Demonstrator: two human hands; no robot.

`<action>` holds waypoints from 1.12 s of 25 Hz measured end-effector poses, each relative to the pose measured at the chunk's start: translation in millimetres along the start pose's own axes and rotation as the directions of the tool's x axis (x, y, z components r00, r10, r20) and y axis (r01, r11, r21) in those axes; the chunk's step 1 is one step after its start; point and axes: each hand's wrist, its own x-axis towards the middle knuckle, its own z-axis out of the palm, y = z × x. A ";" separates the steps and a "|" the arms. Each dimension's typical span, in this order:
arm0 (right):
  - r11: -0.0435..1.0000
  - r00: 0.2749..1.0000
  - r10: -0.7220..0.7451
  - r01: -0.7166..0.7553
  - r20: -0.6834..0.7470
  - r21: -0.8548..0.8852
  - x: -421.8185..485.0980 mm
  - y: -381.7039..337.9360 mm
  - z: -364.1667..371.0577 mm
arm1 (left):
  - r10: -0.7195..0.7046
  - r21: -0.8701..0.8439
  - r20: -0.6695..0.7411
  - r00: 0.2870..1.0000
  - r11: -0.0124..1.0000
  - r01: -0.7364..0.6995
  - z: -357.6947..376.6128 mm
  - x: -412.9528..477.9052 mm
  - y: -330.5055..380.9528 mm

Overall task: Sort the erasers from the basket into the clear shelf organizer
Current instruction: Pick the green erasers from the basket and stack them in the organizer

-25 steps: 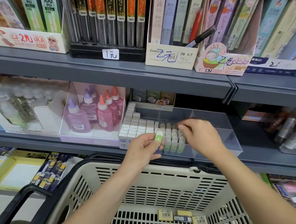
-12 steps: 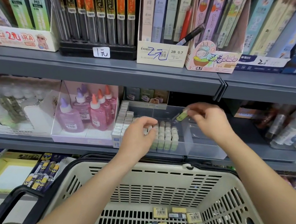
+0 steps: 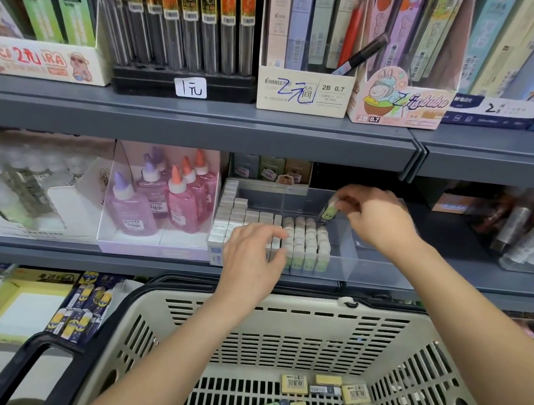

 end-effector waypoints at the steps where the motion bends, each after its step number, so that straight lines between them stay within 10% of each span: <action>1: 1.000 1.000 -0.010 0.010 0.015 -0.019 -1.3 0.1 1.6 | -0.001 -0.009 -0.005 1.000 1.000 0.001 -0.6 -0.7 -0.2; 17: 0.991 0.981 0.123 -0.130 0.152 0.036 -1.3 -4.0 11.9 | 0.031 -0.234 -0.024 0.999 0.972 -0.036 -6.3 -27.6 -5.1; 28: 0.793 0.746 0.348 -0.557 0.568 0.245 3.4 -31.3 17.1 | 0.056 -0.275 0.026 0.998 0.960 -0.047 -7.4 -51.5 -9.1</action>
